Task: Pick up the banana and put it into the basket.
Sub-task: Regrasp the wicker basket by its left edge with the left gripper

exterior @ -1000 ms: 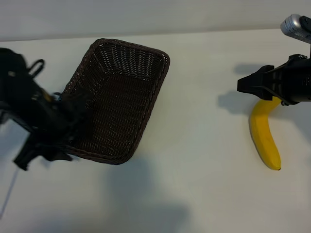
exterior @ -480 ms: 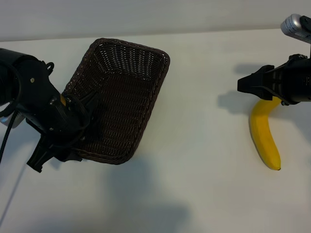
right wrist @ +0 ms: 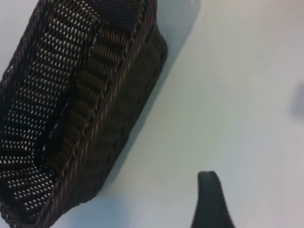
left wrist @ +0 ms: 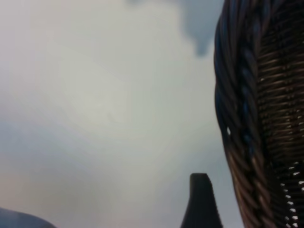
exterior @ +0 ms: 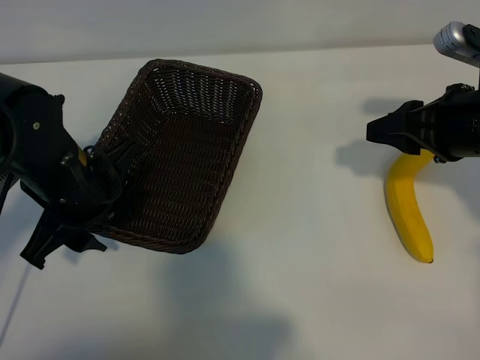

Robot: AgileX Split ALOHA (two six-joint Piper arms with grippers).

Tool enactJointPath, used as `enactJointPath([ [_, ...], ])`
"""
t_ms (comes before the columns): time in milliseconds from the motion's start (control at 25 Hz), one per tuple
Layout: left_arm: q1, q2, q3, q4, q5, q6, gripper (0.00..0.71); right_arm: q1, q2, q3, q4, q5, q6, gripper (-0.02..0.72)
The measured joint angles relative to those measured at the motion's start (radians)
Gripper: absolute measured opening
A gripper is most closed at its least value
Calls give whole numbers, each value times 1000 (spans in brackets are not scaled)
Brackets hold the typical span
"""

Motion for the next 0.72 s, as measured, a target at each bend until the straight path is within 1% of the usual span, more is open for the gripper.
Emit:
enactJointPath([
  [280, 0, 56, 0, 1, -32, -22, 548, 0, 0, 0, 0, 0, 1, 474],
  [440, 0, 77, 0, 4, -68, -28, 548, 0, 0, 0, 0, 0, 1, 474],
  [720, 0, 118, 0, 27, -99, -58, 548, 0, 0, 0, 0, 0, 1, 474],
])
